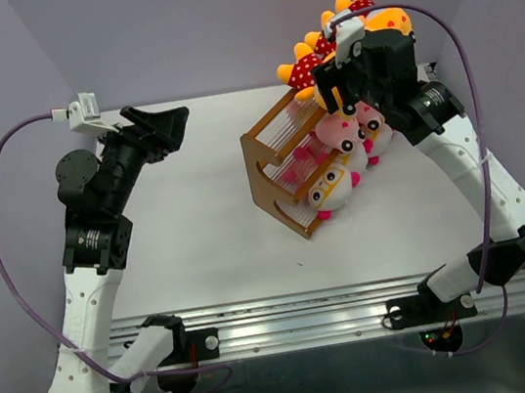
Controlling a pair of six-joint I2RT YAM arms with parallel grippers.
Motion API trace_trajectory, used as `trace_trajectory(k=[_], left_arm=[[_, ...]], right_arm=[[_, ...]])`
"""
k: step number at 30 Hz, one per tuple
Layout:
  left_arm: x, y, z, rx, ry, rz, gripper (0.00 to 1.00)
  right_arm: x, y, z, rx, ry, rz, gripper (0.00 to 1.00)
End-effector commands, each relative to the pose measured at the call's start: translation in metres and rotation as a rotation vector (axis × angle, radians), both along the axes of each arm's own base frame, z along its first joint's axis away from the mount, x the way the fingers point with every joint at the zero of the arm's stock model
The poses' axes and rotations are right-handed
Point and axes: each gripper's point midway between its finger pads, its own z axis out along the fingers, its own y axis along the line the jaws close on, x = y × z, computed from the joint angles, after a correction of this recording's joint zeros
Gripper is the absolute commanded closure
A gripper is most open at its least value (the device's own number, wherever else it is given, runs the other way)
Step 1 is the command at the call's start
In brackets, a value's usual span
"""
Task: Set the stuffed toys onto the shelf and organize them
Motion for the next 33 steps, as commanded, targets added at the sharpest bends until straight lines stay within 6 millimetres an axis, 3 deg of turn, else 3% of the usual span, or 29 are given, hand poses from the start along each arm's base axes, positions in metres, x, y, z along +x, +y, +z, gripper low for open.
trace_trajectory(k=[1,10,22,28,29,31,33], left_arm=[[-0.009,0.001,0.019,-0.013,-0.075,-0.011,0.11],[-0.012,0.000,0.025,-0.015,-0.083,-0.017,0.11],[-0.013,0.001,0.031,0.015,-0.101,-0.012,0.11],[-0.006,0.021,0.018,0.110,-0.029,0.102,0.10],[-0.006,0.025,0.017,0.137,-0.031,0.121,0.10],[-0.007,0.032,0.016,0.159,-0.026,0.157,0.03],[-0.010,0.042,0.013,0.188,-0.016,0.206,0.01]], right_arm=[[-0.009,-0.001,0.042,0.050,-0.111,0.020,0.16],[-0.015,0.000,0.062,0.064,-0.160,0.050,0.00],[-0.022,-0.018,0.099,0.088,-0.266,-0.023,0.00],[-0.015,-0.056,0.112,0.097,-0.326,-0.253,0.00],[-0.013,-0.074,0.112,0.076,-0.335,-0.337,0.00],[-0.011,-0.082,0.104,0.053,-0.335,-0.392,0.00],[-0.013,-0.108,0.110,0.028,-0.378,-0.526,0.00]])
